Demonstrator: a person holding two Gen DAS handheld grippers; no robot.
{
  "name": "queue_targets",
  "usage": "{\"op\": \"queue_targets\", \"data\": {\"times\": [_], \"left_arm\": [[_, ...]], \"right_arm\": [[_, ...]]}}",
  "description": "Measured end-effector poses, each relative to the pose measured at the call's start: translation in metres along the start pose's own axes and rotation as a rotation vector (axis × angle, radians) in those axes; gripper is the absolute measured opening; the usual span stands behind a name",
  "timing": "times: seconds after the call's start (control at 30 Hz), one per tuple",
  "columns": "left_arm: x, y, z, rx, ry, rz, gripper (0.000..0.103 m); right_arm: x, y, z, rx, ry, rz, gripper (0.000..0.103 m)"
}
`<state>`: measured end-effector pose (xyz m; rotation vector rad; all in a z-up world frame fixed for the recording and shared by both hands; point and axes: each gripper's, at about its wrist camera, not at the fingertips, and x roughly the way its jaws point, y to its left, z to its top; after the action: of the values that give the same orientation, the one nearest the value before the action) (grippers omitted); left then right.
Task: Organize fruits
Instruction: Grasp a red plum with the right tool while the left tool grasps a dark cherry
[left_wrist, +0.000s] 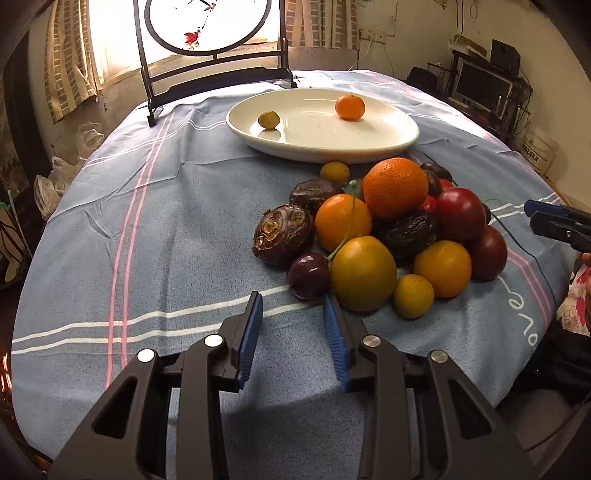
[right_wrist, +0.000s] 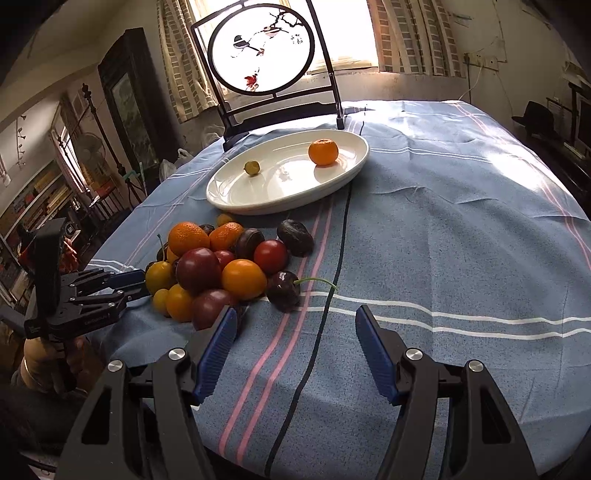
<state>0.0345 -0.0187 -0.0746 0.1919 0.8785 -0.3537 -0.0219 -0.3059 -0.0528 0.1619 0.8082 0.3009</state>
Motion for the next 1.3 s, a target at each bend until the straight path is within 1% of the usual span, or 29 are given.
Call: {"op": "queue_targets", "data": {"times": [0.07, 0.23, 0.3, 0.4, 0.57, 0.6, 0.63, 0.73, 0.83, 0.9, 1.03, 1.17, 1.2, 1.23, 1.27, 1.3], "left_arm": [[0.003, 0.001, 0.004, -0.015, -0.006, -0.017, 0.032], [0.004, -0.007, 0.011, 0.01, -0.036, 0.008, 0.032], [0.007, -0.007, 0.013, 0.001, -0.038, 0.002, 0.032], [0.01, -0.005, 0.017, -0.014, -0.05, 0.013, 0.032], [0.014, -0.004, 0.018, -0.022, -0.039, 0.011, 0.031], [0.014, -0.003, 0.017, -0.028, -0.033, -0.002, 0.026], [0.014, -0.002, 0.015, -0.036, -0.029, -0.01, 0.026], [0.002, 0.004, 0.01, -0.076, -0.06, -0.023, 0.026], [-0.022, 0.011, 0.009, -0.11, -0.118, -0.05, 0.026], [-0.034, 0.014, 0.008, -0.114, -0.138, -0.043, 0.026], [-0.04, 0.012, 0.008, -0.103, -0.132, -0.03, 0.026], [-0.038, 0.007, 0.005, -0.086, -0.124, -0.025, 0.026], [-0.037, 0.006, 0.004, -0.085, -0.121, -0.025, 0.026], [-0.035, 0.006, 0.004, -0.084, -0.117, -0.028, 0.026], [-0.034, 0.005, 0.003, -0.085, -0.112, -0.029, 0.026], [-0.033, 0.005, 0.003, -0.086, -0.11, -0.028, 0.026]], "right_arm": [[-0.001, 0.001, 0.0, -0.005, 0.0, -0.001, 0.067], [-0.002, 0.002, -0.001, -0.009, 0.002, 0.001, 0.067], [-0.001, 0.002, 0.0, -0.009, 0.004, 0.004, 0.067], [0.002, 0.004, -0.001, -0.011, 0.012, 0.01, 0.067], [0.002, 0.006, -0.002, -0.016, 0.017, 0.01, 0.067], [0.001, 0.005, -0.001, -0.016, 0.015, 0.007, 0.067], [0.001, 0.005, -0.001, -0.016, 0.012, 0.008, 0.067], [0.003, 0.007, -0.001, -0.028, 0.03, 0.034, 0.067], [0.011, 0.02, -0.004, -0.076, 0.073, 0.106, 0.067], [0.016, 0.031, -0.004, -0.113, 0.086, 0.126, 0.067], [0.029, 0.049, 0.001, -0.16, 0.088, 0.128, 0.067], [0.044, 0.057, 0.006, -0.165, 0.1, 0.116, 0.067], [0.048, 0.057, 0.006, -0.162, 0.112, 0.125, 0.065], [0.053, 0.058, 0.006, -0.157, 0.132, 0.133, 0.057], [0.057, 0.058, 0.005, -0.153, 0.141, 0.116, 0.041], [0.056, 0.058, 0.003, -0.153, 0.129, 0.112, 0.04]]}}
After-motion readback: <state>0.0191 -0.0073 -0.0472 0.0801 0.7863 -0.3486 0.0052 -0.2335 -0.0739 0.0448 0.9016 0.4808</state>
